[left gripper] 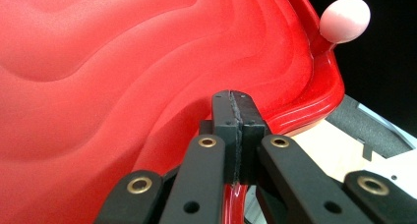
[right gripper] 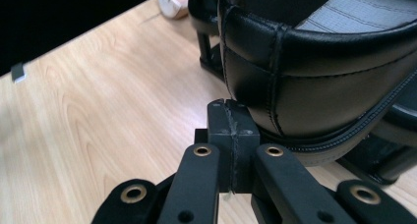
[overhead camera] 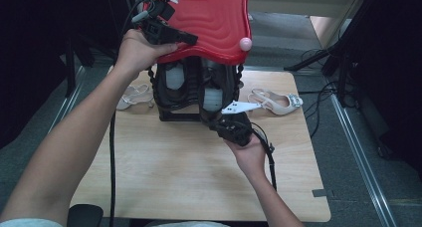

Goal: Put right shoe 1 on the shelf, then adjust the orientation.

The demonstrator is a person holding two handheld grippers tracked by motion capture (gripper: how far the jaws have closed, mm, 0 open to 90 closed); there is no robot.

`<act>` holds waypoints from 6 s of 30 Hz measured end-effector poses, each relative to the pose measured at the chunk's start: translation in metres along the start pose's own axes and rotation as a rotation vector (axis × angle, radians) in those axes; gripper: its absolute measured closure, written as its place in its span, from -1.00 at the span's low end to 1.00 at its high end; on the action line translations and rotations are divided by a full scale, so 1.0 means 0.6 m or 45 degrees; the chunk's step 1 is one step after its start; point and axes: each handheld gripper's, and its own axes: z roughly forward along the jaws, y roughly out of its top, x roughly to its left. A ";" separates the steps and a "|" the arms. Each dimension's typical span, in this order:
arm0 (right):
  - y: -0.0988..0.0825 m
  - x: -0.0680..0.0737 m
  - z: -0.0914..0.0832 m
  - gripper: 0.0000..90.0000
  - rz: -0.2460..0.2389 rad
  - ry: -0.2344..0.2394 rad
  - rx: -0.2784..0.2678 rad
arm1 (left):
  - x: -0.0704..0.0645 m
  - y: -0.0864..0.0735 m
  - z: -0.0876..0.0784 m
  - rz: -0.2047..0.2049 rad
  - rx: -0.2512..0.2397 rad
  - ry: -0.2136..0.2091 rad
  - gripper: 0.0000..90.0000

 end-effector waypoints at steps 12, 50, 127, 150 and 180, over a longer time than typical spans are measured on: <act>0.029 -0.027 0.014 1.00 0.122 -0.073 -0.075 | 0.001 0.001 0.000 -0.011 0.004 -0.008 1.00; -0.002 -0.055 -0.030 0.47 0.168 0.014 -0.132 | -0.034 -0.007 -0.041 0.010 -0.036 -0.093 0.53; -0.128 -0.072 -0.081 0.07 0.251 0.078 -0.042 | 0.039 -0.464 -0.022 -0.229 0.031 -0.058 0.88; -0.131 -0.073 -0.081 0.22 0.264 0.040 -0.032 | 0.166 -0.463 -0.054 -0.466 -0.088 0.112 1.00; -0.149 -0.059 -0.061 0.05 0.221 0.028 0.091 | 0.267 -0.433 0.032 -0.552 0.057 0.338 1.00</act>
